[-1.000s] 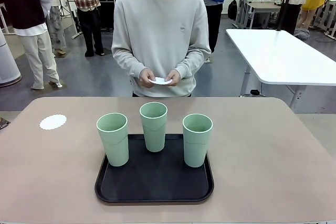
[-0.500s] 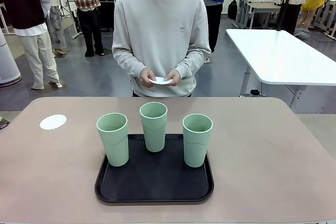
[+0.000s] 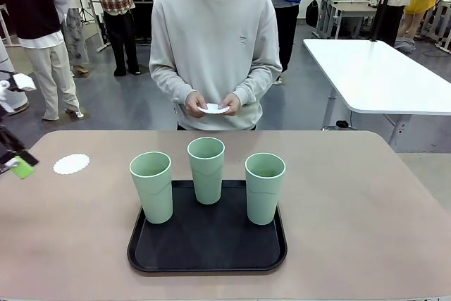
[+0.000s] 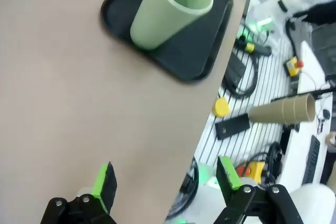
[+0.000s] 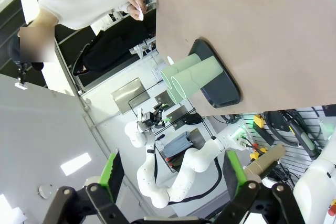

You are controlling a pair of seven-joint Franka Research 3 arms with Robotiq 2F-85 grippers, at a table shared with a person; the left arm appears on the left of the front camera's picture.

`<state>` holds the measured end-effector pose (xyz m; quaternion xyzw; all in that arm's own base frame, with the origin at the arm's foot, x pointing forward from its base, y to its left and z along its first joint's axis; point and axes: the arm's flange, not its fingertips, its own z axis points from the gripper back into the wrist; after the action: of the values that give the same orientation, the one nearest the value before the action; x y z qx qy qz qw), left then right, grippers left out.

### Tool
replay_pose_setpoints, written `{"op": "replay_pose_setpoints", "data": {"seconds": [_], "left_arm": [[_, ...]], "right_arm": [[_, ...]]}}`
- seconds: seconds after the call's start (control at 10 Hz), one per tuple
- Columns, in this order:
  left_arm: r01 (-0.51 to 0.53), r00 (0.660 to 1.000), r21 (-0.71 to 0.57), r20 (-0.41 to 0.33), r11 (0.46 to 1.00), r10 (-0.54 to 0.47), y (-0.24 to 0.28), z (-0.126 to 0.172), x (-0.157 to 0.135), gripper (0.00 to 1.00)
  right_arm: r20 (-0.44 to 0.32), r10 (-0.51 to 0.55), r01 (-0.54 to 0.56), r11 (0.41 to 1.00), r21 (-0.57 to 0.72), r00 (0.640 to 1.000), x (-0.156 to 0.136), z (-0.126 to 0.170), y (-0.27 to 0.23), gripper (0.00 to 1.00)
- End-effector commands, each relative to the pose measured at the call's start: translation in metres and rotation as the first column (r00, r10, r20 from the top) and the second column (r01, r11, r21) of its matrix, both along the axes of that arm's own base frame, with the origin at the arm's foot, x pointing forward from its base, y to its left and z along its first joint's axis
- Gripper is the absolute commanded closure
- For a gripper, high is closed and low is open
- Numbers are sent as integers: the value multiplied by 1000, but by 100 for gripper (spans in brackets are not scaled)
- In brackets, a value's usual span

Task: Place coasters on the table and set cups on them.
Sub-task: Pick up one Reusable plastic cup and place it on a coaster set by the human.

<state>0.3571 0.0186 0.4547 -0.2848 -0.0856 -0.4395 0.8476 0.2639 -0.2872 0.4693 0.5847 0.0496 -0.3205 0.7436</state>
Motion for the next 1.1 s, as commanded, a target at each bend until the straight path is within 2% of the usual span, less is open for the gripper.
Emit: {"op": "replay_pose_setpoints", "data": {"seconds": [0.0,0.1,0.6,0.7,0.8,1.0], "left_arm": [[-3,999,-9,48,1000,4,-14,-12,8,0],[0,1000,0,0,1000,0,0,0,0,0],[-16,1000,-8,0,1000,16,-4,-4,2,0],[114,974,22,192,993,-116,-8,-15,0,0],[170,942,30,289,985,-172,-19,-26,8,0],[307,864,49,405,951,-300,-44,-49,19,0]], "right_arm": [[5,-10,10,1000,-5,1000,0,0,-1,0],[5,-10,10,1000,-5,1000,0,0,-1,0],[5,-10,10,1000,-5,1000,0,0,-1,0],[5,-10,10,1000,-5,1000,0,0,-1,0],[5,-10,10,1000,-5,1000,0,0,-1,0],[5,-10,10,1000,-5,1000,0,0,-1,0]]}}
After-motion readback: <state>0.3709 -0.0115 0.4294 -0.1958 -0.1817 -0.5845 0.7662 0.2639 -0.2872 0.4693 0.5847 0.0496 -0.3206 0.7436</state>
